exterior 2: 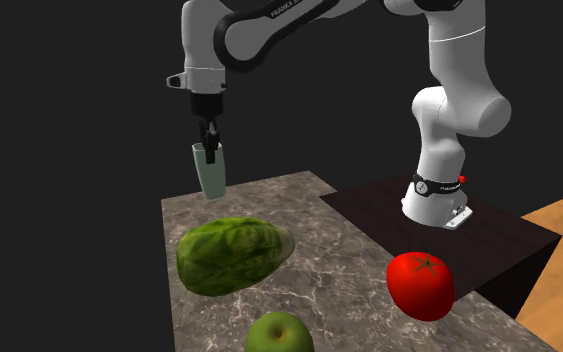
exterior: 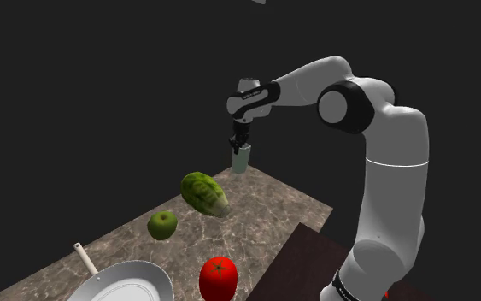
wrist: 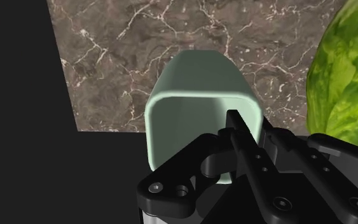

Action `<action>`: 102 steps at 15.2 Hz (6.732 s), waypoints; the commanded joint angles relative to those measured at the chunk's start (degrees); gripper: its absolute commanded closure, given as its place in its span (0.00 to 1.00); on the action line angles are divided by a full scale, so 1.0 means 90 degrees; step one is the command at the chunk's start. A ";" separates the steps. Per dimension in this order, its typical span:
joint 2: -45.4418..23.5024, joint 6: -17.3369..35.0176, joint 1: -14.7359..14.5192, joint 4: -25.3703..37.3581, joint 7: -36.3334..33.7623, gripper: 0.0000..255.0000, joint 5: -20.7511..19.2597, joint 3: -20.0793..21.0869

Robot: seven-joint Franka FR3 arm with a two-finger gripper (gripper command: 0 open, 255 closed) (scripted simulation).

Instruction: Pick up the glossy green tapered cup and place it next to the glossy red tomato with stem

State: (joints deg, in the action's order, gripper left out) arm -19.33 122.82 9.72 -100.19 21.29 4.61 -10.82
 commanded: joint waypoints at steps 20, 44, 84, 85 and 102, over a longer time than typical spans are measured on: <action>0.0400 -0.1653 0.0004 0.1260 -0.0079 1.00 -0.0116 -0.0049; 0.2647 -0.1213 -0.1717 -0.1419 -0.3290 1.00 -0.0665 0.1335; 0.1797 0.0717 -0.2777 -0.2595 -0.5854 1.00 -0.0972 0.2613; 0.1752 0.0798 -0.2778 -0.2633 -0.5869 1.00 -0.0990 0.2612; 0.1009 0.1896 -0.2814 -0.3017 -0.6128 1.00 -0.1313 0.2553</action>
State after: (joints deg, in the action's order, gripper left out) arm -10.18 139.79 -15.59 -127.36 -33.83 -7.17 12.16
